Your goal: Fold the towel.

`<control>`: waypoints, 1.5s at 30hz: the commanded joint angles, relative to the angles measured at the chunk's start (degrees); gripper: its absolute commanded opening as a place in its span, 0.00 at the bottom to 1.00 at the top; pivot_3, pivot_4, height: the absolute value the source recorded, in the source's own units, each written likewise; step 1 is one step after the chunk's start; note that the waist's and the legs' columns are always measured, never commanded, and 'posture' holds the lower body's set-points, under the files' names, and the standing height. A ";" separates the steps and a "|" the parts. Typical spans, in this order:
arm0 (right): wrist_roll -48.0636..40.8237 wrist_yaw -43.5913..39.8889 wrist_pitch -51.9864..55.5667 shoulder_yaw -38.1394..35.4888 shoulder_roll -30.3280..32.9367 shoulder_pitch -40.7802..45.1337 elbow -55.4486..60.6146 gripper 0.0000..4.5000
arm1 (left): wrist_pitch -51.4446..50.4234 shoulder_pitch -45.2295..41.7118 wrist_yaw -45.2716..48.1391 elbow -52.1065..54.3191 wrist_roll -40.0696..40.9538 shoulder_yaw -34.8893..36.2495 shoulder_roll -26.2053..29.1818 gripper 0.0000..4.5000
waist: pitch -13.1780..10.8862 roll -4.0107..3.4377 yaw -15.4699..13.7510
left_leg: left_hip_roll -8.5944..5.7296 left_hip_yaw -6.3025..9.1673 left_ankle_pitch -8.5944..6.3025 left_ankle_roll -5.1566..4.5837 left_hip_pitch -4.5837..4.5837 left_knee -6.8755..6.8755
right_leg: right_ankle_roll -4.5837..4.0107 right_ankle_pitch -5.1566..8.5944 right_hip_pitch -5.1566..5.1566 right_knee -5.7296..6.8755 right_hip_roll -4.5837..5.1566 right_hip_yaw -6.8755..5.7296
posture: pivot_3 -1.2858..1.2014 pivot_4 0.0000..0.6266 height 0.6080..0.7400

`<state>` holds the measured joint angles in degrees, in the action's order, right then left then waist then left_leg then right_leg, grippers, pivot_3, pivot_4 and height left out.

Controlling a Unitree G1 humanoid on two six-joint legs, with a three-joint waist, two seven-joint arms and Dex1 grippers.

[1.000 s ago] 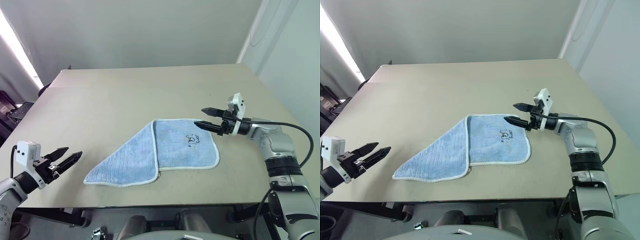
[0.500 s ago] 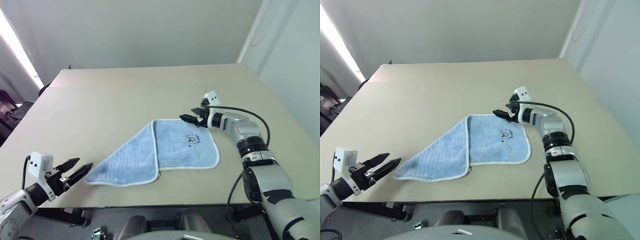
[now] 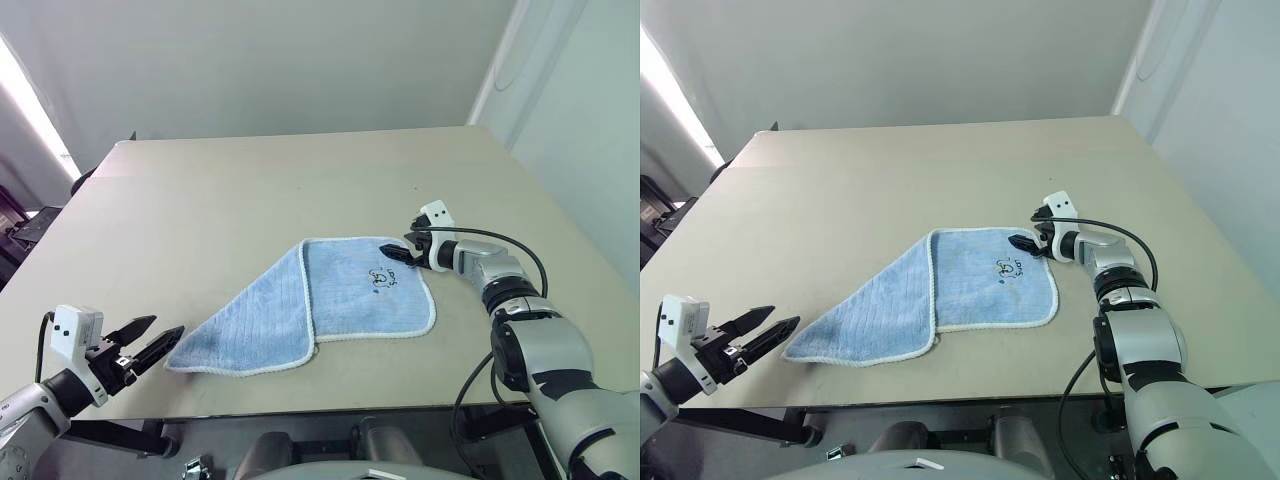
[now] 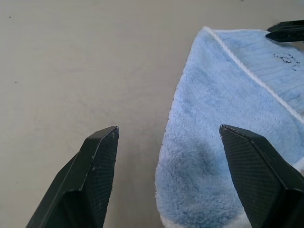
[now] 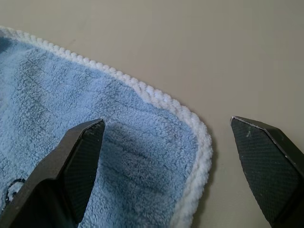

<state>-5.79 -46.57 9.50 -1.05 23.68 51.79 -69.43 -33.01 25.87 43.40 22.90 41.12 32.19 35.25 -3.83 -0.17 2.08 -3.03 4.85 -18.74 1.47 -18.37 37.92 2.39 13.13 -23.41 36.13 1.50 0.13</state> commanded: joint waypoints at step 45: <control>5.53 2.96 -1.39 0.54 -0.81 -1.34 6.03 0.01 | -2.19 -27.52 -1.74 4.60 -18.05 -44.25 1.43 0.79 | 0.07 0.00 0.37 | -0.04 -0.05 0.00 0.00 0.05 0.04 | 0.16 -0.15 0.06 0.02 -0.05 0.14 | 0.52 0.00 1.00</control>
<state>0.27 -43.84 7.72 0.21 22.37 50.30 -65.39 -35.49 -0.40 40.00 26.06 23.73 -10.24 36.18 -3.76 -0.17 2.45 -3.07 4.81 -18.74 1.47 -18.33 37.97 2.55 12.98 -23.34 36.14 1.46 0.28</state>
